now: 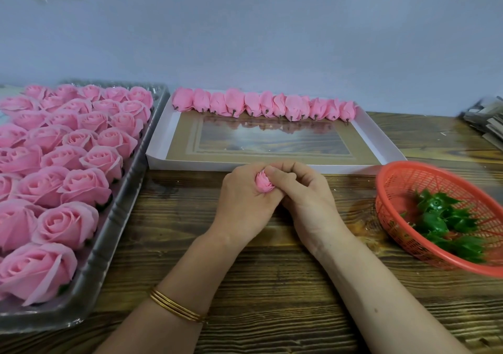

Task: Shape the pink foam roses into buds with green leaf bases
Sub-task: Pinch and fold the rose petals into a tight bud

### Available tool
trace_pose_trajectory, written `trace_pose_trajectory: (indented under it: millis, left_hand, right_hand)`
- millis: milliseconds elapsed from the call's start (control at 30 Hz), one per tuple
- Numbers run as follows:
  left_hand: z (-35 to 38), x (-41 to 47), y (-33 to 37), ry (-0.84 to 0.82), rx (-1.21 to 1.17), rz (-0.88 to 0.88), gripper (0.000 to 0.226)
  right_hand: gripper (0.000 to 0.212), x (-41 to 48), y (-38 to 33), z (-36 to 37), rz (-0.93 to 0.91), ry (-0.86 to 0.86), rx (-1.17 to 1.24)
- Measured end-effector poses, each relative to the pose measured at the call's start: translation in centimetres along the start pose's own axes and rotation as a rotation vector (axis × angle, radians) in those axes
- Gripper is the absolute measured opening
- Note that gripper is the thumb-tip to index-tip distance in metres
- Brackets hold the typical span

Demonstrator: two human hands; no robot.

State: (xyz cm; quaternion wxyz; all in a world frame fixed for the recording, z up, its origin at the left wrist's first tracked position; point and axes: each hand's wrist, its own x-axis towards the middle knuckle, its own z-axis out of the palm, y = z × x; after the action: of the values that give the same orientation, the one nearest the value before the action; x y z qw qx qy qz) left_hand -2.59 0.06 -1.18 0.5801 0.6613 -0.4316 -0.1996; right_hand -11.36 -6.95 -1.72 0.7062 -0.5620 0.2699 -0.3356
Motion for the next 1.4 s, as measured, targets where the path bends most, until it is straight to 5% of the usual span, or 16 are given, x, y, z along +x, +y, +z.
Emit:
trace_pose_trajectory:
  millis: [567, 733, 1000, 1400]
  left_hand:
    - [0.0, 0.1, 0.1, 0.017, -0.001, -0.041, 0.027]
    - [-0.1, 0.6, 0.0, 0.166, -0.222, -0.049, 0.037]
    - [0.6, 1.2, 0.0, 0.249, -0.630, -0.241, 0.033]
    - [0.5, 0.9, -0.5, 0.074, -0.598, -0.143, 0.021]
  right_hand:
    - [0.029, 0.4, 0.4, 0.1, -0.015, 0.021, 0.080]
    - [0.015, 0.2, 0.3, 0.2, 0.000, 0.016, 0.069]
    - [0.042, -0.8, 0.3, 1.1, -0.167, -0.094, -0.245]
    - [0.036, -0.9, 0.1, 1.3, -0.237, -0.088, -0.303]
